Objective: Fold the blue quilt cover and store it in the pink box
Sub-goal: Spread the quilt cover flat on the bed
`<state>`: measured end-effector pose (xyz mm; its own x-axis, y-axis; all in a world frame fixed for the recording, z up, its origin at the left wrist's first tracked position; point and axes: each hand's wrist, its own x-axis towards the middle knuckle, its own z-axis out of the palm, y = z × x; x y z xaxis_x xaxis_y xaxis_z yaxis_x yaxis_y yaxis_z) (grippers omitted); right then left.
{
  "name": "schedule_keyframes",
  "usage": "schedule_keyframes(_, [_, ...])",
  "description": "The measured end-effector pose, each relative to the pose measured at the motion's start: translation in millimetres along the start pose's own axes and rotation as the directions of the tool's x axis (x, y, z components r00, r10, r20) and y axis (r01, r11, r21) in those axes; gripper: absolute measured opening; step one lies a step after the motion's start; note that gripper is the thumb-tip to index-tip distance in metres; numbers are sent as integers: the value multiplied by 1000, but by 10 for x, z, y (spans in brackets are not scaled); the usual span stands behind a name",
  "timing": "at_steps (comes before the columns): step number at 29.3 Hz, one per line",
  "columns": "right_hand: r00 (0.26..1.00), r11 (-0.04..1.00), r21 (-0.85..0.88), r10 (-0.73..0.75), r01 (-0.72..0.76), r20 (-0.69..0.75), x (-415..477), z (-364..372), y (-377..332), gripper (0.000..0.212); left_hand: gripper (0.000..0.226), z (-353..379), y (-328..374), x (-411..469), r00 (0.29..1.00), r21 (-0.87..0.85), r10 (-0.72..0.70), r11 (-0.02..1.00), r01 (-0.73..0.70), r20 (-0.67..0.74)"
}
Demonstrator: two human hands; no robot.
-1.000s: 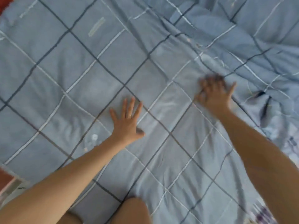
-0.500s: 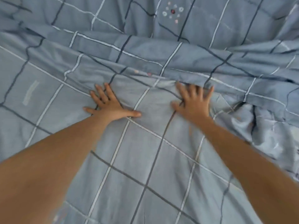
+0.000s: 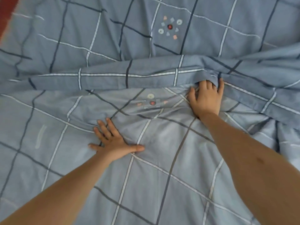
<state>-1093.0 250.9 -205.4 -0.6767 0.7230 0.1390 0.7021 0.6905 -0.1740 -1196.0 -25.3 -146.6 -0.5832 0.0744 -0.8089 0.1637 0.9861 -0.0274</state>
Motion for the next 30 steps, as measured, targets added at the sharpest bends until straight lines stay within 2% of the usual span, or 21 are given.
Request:
schedule_keyframes(6, [999, 1000, -3, 20, -20, 36, 56, -4, 5, 35, 166, -43, 80, 36, 998, -66, -33, 997, 36, 50])
schedule_keyframes(9, [996, 999, 0, 34, -34, 81, 102, -45, 20, 36, 168, -96, 165, -7, 998, -106, -58, 993, 58, 5])
schedule_keyframes(10, [992, 999, 12, 34, -36, 124, 103, -66, 17, 36, 167, -107, 206, -61, 998, -160, -46, 986, 38, -45])
schedule_keyframes(12, [986, 999, -4, 35, -35, 164, 76, -76, 0, 37, 147, -76, 196, -193, 967, -271, 44, 956, -114, -253])
schedule_keyframes(14, [982, 999, -19, 34, -31, 184, 85, -70, -6, 40, 127, -305, 252, -158, 880, -292, 130, 913, -287, -457])
schedule_keyframes(16, [980, 999, -34, 35, -28, 197, 90, -63, -8, 41, 133, -787, 444, 84, 795, -275, 166, 881, -386, -584])
schedule_keyframes(17, [979, 999, -46, 37, -28, 200, 96, -67, -9, 40, 138, -1053, 588, 238, 802, -288, 139, 887, -362, -581])
schedule_keyframes(19, [977, 998, -56, 48, -37, 206, 127, -72, -18, 40, 144, -1487, 879, 523, 904, -330, 117, 905, -268, -411])
schedule_keyframes(21, [975, 997, -65, 60, -47, 213, 153, -81, -51, 38, 156, -1633, 1046, 670, 975, -296, 144, 936, -189, -167])
schedule_keyframes(23, [972, 996, -70, 75, -61, 222, 190, -105, -76, 34, 171, -1531, 1181, 700, 990, -114, 132, 986, -125, 56])
schedule_keyframes(24, [973, 996, -60, 73, -61, 220, 190, -102, -92, 32, 175, -1457, 1213, 697, 989, -13, 101, 995, -100, 109])
schedule_keyframes(26, [977, 996, -66, 71, -59, 203, 191, -84, -62, 29, 179, -1333, 1262, 737, 991, 90, 69, 993, -79, 111])
schedule_keyframes(30, [977, 997, -51, 70, -61, 200, 156, -58, -11, 29, 179, -1323, 1308, 755, 994, 103, 73, 991, -81, 81])
